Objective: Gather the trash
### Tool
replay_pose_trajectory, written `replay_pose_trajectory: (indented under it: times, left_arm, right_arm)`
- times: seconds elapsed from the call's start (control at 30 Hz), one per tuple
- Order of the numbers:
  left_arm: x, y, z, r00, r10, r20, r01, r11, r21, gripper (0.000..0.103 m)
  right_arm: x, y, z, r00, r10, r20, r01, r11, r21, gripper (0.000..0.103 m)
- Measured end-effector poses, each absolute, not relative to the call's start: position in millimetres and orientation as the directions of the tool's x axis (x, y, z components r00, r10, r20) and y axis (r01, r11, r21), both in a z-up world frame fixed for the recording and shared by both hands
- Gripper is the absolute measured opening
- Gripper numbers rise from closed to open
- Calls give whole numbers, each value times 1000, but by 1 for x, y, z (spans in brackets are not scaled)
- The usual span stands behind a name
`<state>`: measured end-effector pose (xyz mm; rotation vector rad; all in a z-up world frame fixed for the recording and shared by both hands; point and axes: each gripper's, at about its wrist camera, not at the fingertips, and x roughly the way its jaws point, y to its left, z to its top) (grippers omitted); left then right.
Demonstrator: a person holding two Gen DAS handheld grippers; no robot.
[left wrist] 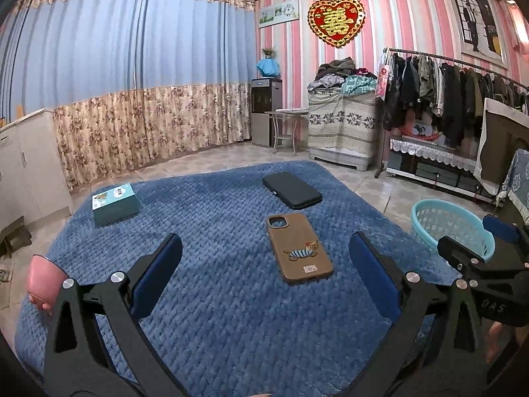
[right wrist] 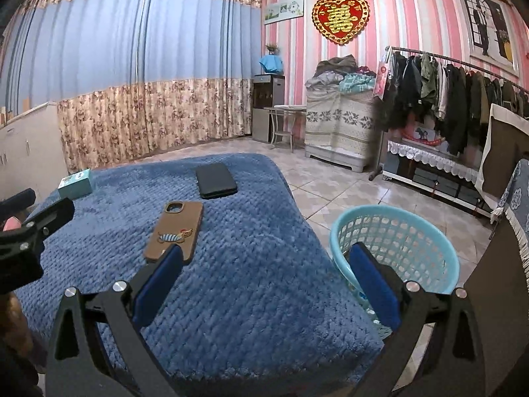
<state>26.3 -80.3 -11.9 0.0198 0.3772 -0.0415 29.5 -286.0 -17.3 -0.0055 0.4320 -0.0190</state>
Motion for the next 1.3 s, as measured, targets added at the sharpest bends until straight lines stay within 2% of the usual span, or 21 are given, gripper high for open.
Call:
replay_pose_trajectory:
  times: [0.7, 1.3]
  left_arm:
    - [32, -87, -21, 918, -55, -392, 55, 998, -12, 98]
    - [25, -91, -16, 929, -69, -364, 71, 997, -7, 98]
  right_arm:
    - [33, -286, -18, 913, -24, -407, 23, 1000, -7, 98]
    - [32, -287, -18, 915, -22, -404, 20, 1000, -9, 98]
